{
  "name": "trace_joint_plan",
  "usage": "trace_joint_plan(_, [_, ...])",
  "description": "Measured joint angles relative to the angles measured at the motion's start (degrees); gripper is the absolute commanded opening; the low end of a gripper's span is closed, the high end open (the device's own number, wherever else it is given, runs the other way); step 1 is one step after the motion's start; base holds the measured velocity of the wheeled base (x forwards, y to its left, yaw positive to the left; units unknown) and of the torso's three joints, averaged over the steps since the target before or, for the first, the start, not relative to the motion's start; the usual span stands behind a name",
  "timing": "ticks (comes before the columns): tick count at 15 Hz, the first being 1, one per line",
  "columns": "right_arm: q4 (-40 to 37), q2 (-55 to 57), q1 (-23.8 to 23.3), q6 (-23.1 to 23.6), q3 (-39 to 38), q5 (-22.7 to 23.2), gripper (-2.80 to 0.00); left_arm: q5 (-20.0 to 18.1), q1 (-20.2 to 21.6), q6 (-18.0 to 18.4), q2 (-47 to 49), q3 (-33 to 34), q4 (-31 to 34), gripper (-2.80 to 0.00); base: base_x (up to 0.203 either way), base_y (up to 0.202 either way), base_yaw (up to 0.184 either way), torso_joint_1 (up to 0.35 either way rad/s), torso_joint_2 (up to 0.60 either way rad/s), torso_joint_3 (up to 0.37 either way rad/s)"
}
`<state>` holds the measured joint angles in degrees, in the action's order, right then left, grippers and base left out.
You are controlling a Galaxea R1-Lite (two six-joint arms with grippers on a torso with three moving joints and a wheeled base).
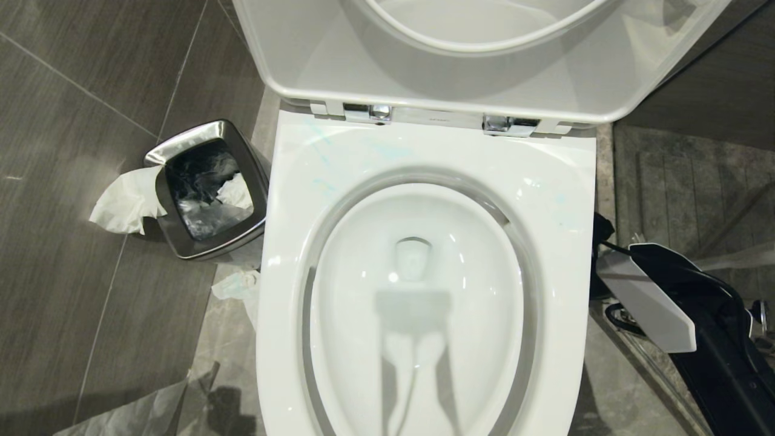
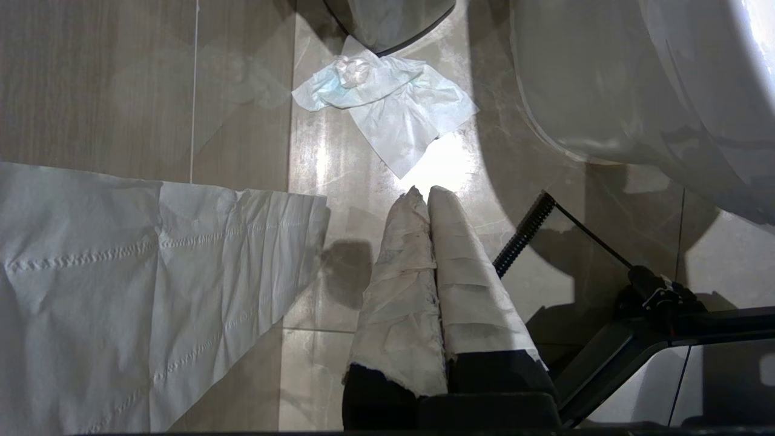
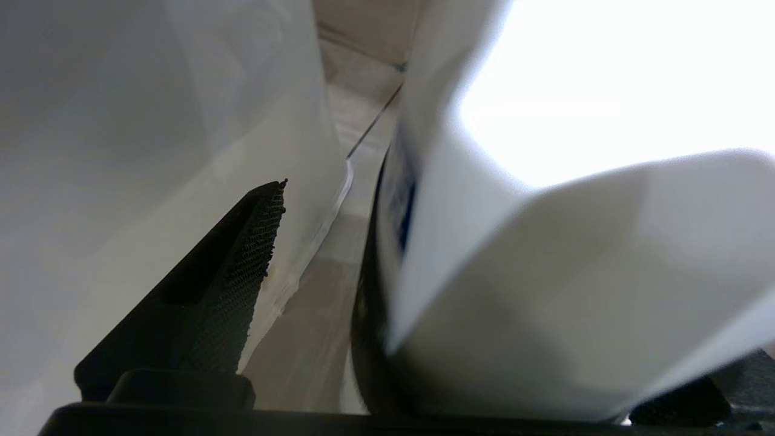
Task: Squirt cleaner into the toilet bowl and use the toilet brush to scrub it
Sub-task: Pour in the cleaning agent
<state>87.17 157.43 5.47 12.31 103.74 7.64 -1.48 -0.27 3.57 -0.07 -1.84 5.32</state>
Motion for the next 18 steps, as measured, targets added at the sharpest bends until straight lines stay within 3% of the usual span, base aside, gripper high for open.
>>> trace_joint_plan(8, [0.0,1.0,0.0,0.0,0.7,0.1,0.00,-0.1,0.0,0.0,0.0,0.0,0.0,-2.80,0.000,0.000,0.000,0.000,0.00,0.000])
trace_joint_plan(9, [0.0,1.2,0.1,0.0,1.5,0.1,-2.80,-0.1,0.0,0.0,0.0,0.0,0.0,-2.80,0.000,0.000,0.000,0.000,0.00,0.000])
trace_joint_plan(18, [-0.1,1.7,-0.1,-0.1,3.5,0.0,-2.80,0.0,0.0,0.0,0.0,0.0,0.0,-2.80,0.000,0.000,0.000,0.000,0.00,0.000])
